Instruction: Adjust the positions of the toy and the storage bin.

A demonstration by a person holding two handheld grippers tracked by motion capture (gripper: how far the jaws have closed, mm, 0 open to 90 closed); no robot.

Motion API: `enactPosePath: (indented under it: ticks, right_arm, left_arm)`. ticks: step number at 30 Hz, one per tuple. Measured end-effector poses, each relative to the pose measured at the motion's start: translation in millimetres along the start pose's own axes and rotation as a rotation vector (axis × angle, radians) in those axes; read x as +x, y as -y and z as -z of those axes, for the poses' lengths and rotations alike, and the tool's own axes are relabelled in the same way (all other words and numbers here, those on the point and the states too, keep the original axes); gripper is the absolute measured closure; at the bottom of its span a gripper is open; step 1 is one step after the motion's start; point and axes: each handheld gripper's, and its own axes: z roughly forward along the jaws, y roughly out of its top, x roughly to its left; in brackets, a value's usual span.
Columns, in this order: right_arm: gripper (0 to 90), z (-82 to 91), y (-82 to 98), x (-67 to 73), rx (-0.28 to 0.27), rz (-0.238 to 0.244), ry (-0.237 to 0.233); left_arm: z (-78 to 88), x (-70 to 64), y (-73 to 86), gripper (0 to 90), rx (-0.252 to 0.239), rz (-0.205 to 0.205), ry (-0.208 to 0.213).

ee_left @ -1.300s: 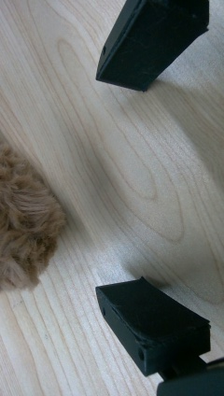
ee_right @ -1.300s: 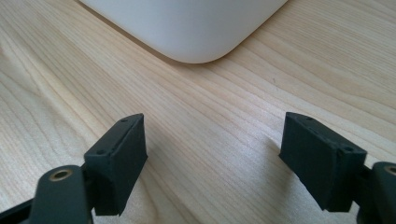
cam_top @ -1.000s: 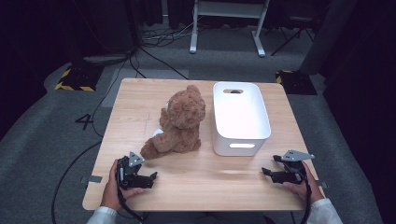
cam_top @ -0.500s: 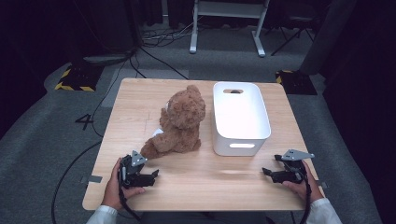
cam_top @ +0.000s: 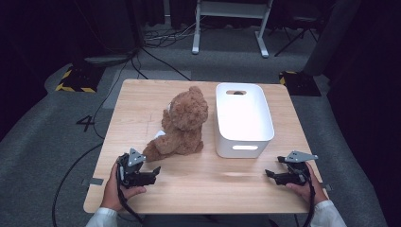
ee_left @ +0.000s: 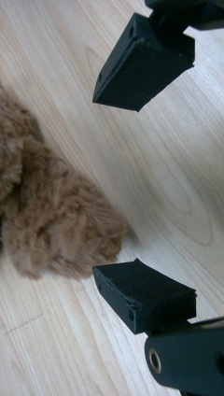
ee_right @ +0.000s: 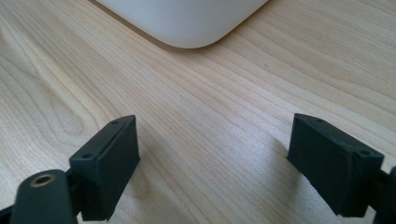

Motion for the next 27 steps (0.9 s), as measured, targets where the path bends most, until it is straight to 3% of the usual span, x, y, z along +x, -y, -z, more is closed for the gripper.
enactPosePath:
  ticks: [7, 11, 22, 27]
  right_arm:
    - [16.2, 0.0, 0.0, 0.1, 0.000, -0.001, 0.001]
    - [16.2, 0.0, -0.1, 0.2, 0.000, -0.001, 0.001]
    - [16.2, -0.1, -0.1, 0.2, 0.000, -0.001, 0.001]
    - [16.2, -0.1, -0.1, 0.2, 0.000, -0.001, 0.001]
  left_arm:
    - [3.2, -5.4, -8.0, 16.0, -0.027, -0.034, 0.020]
    - [3.1, -8.8, -17.3, 16.0, -0.028, -0.054, 0.005]
    - [5.9, -15.1, -37.5, 16.4, -0.094, -0.074, 0.026]
    - [4.8, -20.8, -54.4, 16.0, -0.139, -0.083, 0.046]
